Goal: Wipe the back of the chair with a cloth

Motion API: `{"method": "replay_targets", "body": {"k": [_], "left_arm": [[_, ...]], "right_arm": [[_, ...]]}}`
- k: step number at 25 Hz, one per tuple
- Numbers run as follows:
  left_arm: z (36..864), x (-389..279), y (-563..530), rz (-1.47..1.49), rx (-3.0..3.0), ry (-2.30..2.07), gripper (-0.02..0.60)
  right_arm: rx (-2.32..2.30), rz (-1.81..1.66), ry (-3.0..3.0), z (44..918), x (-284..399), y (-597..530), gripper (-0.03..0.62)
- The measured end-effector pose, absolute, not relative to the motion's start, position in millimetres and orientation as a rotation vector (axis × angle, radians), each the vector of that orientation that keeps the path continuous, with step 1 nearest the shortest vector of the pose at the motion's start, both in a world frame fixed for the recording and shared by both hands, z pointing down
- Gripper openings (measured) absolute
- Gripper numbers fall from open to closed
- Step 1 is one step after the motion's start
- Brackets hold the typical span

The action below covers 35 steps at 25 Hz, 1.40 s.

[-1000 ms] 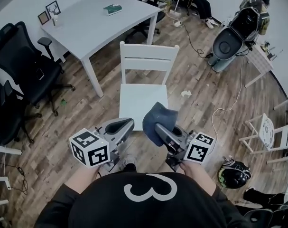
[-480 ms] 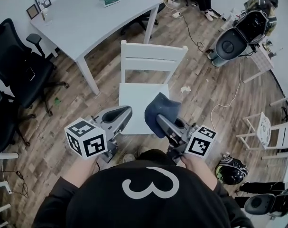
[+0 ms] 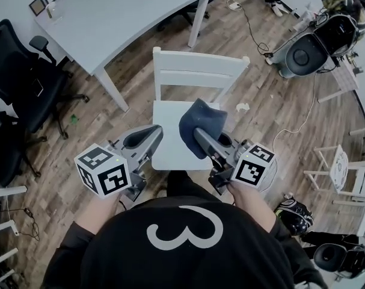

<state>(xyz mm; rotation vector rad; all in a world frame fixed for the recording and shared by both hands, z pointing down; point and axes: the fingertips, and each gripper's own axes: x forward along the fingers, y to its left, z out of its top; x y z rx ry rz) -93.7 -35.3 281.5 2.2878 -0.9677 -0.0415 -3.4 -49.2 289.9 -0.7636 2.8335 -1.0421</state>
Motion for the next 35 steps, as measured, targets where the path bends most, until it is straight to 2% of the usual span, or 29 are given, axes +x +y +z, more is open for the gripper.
{"method": "replay_targets", "body": {"k": [14, 25, 35], "left_arm": [[331, -113, -119, -0.032, 2.114, -1.056, 0.012], [357, -143, -147, -0.033, 2.022, -1.124, 0.013], [370, -150, -142, -0.017, 1.947, -1.149, 0.013]], "right_arm": [[-0.779, -1.023, 2.945, 333, -41, -178, 0.049], [-0.771, -0.814, 3.089, 362, -95, -236, 0.049], [-1.027, -0.635, 3.148, 395, -114, -274, 0.049]]}}
